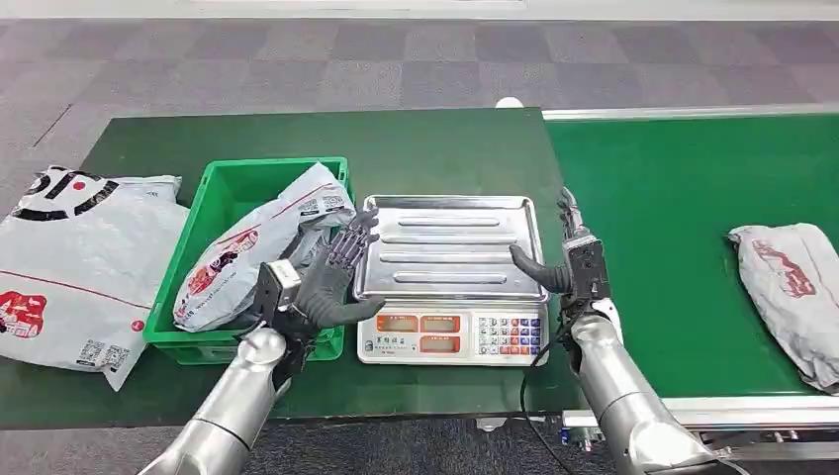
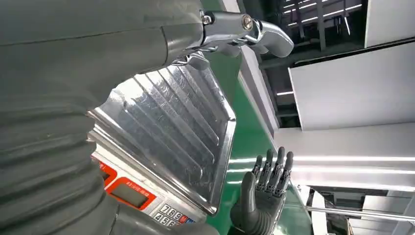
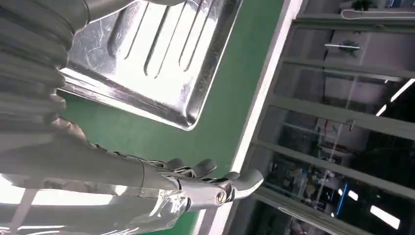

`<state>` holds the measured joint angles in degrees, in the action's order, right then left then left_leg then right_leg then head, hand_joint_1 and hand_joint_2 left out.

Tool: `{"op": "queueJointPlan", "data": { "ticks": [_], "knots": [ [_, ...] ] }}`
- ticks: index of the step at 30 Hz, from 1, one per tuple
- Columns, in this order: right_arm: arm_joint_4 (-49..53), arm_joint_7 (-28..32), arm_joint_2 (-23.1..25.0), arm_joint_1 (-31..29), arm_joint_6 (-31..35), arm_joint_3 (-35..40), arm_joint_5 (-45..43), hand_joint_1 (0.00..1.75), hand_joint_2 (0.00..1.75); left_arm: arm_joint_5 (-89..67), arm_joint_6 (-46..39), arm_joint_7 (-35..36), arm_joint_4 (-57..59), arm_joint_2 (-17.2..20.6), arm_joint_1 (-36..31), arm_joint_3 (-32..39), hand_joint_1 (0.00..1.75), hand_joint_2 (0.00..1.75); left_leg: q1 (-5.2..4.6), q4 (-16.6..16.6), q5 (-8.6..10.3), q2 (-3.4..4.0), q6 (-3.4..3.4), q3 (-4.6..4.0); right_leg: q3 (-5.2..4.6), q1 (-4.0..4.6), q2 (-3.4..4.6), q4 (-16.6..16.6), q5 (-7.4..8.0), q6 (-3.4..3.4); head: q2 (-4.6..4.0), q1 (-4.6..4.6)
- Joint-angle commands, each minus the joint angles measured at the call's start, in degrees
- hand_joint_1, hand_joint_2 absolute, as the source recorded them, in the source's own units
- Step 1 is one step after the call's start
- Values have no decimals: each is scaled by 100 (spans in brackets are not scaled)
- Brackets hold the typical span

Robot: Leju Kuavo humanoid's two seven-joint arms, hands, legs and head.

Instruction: Moved the parcel from conveyor to table for the left to box.

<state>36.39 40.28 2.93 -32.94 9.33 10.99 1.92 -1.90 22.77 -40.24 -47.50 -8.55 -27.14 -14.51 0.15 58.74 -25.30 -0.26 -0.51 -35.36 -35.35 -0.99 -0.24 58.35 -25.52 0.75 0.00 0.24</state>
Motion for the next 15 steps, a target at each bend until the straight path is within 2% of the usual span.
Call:
{"op": "queueJointPlan", "data": {
  "ticks": [1, 15],
  "knots": [
    [-400, -28, -44, -241, -13, 197, -14, 0, 175, -25, -17, 24, 349, 21, -238, 34, 0, 175, 2, -5, -1, 4, -1, 10, 9, 2, 3, -6, 0, -4, 0, 0],
    [-387, -28, -46, -235, -15, 197, -15, 0, 175, -11, -28, 24, 334, 36, -232, 4, 0, 175, 2, -6, -1, 5, -1, 11, 10, 3, 5, -8, 1, -5, 0, 0]
  ]
}}
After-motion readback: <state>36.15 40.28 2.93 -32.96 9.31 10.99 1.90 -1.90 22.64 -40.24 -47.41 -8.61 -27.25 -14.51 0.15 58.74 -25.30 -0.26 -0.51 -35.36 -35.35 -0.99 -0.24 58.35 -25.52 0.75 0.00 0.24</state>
